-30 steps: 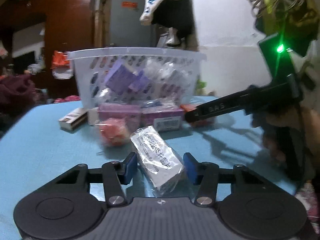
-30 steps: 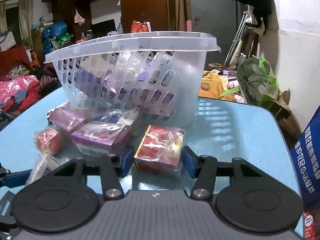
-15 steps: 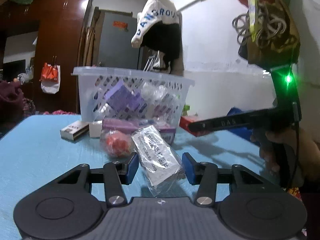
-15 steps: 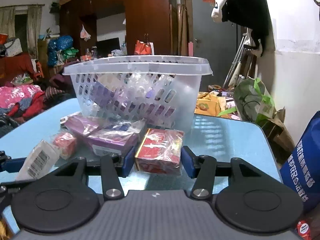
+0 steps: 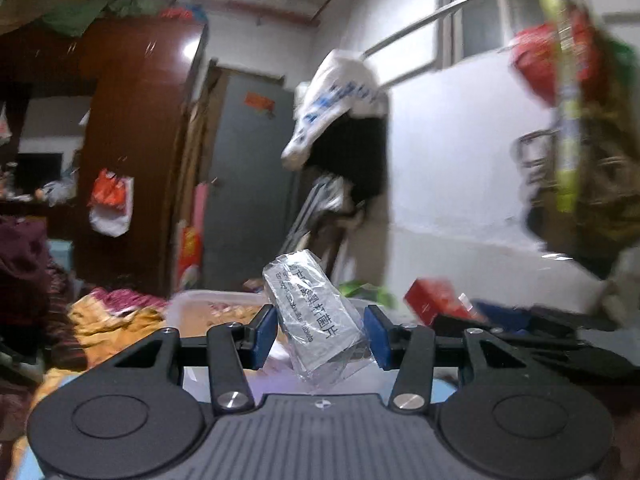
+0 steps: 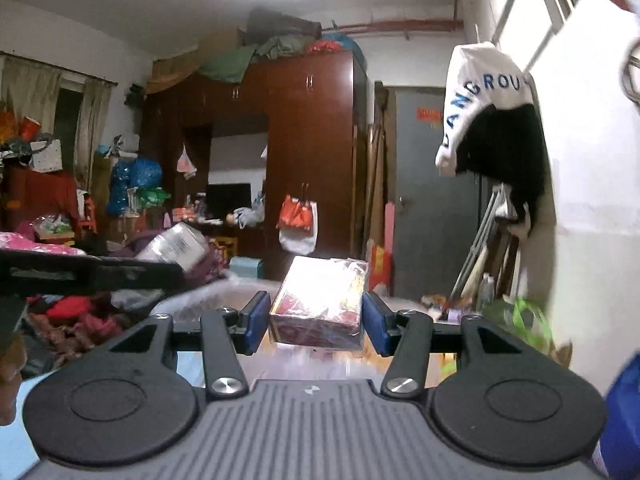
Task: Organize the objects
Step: 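Carry the white barcode pack with left gripper while right carries red cellophane box into basket, then grasp the purple barcode box with right gripper and drop it into the basket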
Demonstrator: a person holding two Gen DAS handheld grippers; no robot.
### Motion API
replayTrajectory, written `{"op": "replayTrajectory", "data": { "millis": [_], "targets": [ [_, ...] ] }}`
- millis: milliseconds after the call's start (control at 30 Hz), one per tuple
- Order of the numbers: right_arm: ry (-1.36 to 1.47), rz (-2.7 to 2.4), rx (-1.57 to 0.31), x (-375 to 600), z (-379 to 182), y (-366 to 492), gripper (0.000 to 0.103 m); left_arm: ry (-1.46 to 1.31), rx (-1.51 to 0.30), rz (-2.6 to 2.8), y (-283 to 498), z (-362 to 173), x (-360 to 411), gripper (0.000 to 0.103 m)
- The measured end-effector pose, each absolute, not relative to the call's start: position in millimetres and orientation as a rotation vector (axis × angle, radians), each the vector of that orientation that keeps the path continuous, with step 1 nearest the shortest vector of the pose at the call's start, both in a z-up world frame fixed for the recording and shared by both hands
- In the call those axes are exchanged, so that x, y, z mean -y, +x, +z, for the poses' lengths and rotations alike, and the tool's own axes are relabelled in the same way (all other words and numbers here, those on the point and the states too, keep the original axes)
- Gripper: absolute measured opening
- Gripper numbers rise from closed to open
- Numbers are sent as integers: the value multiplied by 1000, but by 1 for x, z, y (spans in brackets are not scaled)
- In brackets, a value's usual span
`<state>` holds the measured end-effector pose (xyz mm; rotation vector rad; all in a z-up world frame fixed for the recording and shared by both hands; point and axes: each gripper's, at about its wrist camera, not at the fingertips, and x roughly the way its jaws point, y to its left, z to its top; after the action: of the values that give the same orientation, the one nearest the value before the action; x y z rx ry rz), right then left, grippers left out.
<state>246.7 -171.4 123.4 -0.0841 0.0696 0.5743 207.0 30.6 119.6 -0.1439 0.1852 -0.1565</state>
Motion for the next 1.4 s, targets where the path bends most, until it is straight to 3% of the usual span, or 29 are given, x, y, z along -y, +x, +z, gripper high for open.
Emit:
{"op": "replayTrajectory", "data": {
  "millis": [133, 167, 200, 233, 267, 300, 500, 667, 900, 1000, 1100, 1400],
  "targets": [
    [-113, 567, -103, 140, 121, 297, 55, -181, -271, -137, 259, 115, -42, 53],
    [-127, 567, -114, 135, 119, 302, 55, -183, -276, -130, 266, 113, -43, 62],
    [-146, 551, -119, 130, 117, 306, 61, -182, -287, -105, 273, 109, -43, 73],
    [-163, 522, -122, 126, 116, 306, 84, -184, -302, -85, 276, 107, -43, 91],
    [-177, 476, -135, 124, 116, 303, 97, -192, -305, -73, 277, 106, -45, 93],
    [-173, 436, -137, 127, 116, 295, 103, -192, -296, -84, 271, 103, -47, 93],
    [-118, 563, -177, 159, 94, 235, 103, -67, -242, -91, 192, 88, -42, 96],
    [-145, 554, -409, 150, 60, 242, 103, -8, -399, -103, 168, 50, -26, 97],
    [-150, 590, -555, 135, 35, 256, 102, -21, -507, -98, 175, 18, -28, 97],
    [-176, 599, -568, 123, 30, 252, 95, -99, -524, -104, 173, 15, -40, 97],
    [-205, 602, -598, 120, 21, 254, 75, -116, -539, -103, 172, 12, -42, 97],
    [-147, 513, -506, 163, 26, 233, 74, -34, -586, -106, 181, 6, -20, 97]
  ]
}}
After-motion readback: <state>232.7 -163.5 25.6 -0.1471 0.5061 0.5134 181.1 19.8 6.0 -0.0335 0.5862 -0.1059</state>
